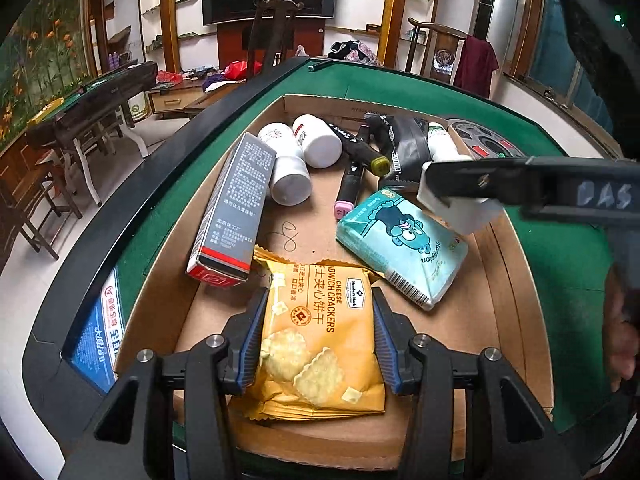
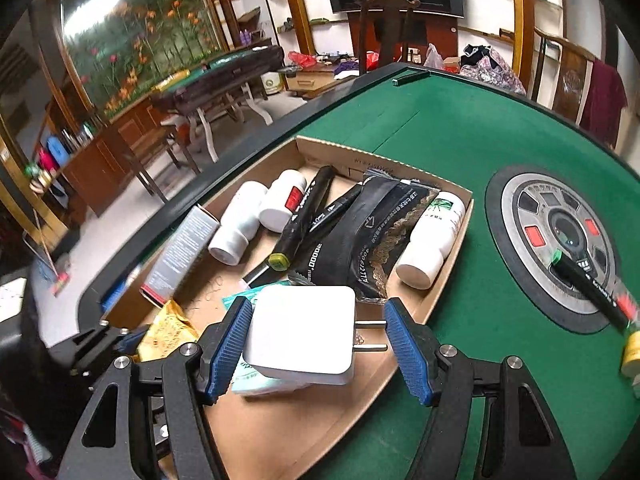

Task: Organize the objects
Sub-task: 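Carry the cracker bag and white adapter to the tray and release both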

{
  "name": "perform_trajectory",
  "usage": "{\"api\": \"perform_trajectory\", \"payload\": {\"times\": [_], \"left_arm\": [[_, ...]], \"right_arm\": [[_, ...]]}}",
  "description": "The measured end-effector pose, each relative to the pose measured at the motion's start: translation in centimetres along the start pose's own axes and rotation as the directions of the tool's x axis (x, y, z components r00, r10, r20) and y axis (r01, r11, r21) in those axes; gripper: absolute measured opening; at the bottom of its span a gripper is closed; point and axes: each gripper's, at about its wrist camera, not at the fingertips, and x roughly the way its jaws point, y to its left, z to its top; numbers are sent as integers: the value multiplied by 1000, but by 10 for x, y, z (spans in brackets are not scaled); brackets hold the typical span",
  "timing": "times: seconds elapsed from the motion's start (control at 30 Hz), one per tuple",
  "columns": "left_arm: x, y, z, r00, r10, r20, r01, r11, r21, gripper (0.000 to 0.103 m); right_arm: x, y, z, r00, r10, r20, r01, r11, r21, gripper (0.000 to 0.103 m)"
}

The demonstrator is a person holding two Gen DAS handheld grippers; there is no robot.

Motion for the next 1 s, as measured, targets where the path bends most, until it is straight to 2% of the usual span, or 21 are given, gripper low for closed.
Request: {"api": "perform_trajectory", "payload": {"times": [0.27,0.37,0.43,0.57,0.67,0.73,0.87,1.0], "left_arm": [[-2,2,1,999,-34,14,35,999,-16,52],[-8,6,1,997,-70,31,71,996,-50,56],[-14,12,2,995,-89,48,92,992,-83,65],[-25,24,3,991,-113,76,124,980,-158,76],[-32,34,4,988,-120,93,138,968,-211,80],[-34,39,4,988,-116,100,137,962,-237,82],[-40,43,4,988,-112,108,138,953,-269,82],[-47,39,6,987,-106,118,134,955,-265,83]], "right_arm": [[17,5,-1,986,-167,-16,165,984,-73,73],[20,4,-1,983,-184,-19,181,980,-87,73],[22,6,-1,980,-197,-24,193,976,-103,73],[20,4,1,984,-177,-26,175,981,-82,74],[5,-1,3,991,-136,3,136,990,-33,77],[-9,-2,4,992,-121,39,122,992,-19,84],[-38,1,1,977,-169,127,174,984,-30,91],[-62,1,-3,951,-234,202,249,967,-48,95]]}}
